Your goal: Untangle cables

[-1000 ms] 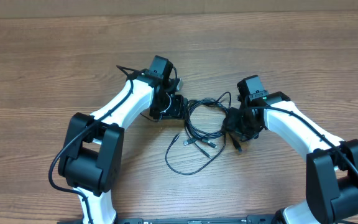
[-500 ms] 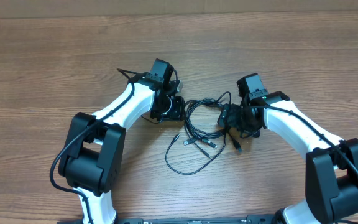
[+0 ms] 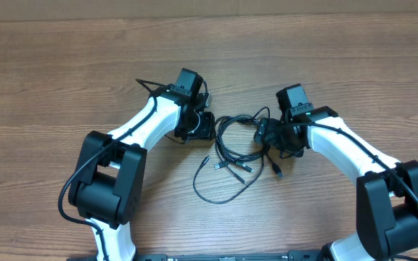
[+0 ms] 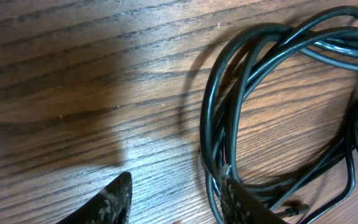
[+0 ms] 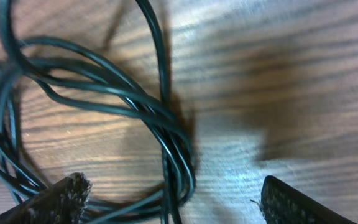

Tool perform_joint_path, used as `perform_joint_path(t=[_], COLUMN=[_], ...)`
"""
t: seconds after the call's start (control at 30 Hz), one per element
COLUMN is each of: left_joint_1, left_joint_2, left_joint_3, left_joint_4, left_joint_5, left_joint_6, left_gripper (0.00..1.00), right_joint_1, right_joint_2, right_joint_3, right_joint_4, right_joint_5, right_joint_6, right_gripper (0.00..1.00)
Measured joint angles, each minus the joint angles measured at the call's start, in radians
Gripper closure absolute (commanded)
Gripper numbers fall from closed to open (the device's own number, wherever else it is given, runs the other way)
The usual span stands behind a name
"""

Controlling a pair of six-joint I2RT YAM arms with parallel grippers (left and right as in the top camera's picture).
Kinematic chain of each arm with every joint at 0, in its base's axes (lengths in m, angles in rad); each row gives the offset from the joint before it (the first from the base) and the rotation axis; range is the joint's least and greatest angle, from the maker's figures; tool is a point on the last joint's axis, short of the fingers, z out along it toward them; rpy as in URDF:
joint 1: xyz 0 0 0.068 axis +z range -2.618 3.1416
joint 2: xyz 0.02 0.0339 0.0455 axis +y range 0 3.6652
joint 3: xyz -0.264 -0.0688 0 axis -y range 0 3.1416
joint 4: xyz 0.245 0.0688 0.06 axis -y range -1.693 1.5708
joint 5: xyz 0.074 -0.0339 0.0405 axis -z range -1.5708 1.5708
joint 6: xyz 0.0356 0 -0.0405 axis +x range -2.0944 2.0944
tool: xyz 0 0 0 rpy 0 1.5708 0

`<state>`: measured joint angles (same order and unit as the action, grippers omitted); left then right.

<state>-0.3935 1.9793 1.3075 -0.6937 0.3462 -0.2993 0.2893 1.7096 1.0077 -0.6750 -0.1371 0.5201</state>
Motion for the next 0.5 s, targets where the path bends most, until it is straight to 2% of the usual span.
perform_joint_path(t=[0.5], left_joint_1=[-0.006], left_joint_2=[0.0], left_joint_3=[0.0], left_joint_4=[-0.005], left_joint_5=[-0.008], left_joint_6=[0.01], left_gripper=[0.55], right_joint_1=[-0.001], right_joint_2=[0.001], right_joint_3=[0.001], right_joint_4=[-0.016], right_joint_5=[0.065], right_joint_6=[0.003], right_gripper=[0.07])
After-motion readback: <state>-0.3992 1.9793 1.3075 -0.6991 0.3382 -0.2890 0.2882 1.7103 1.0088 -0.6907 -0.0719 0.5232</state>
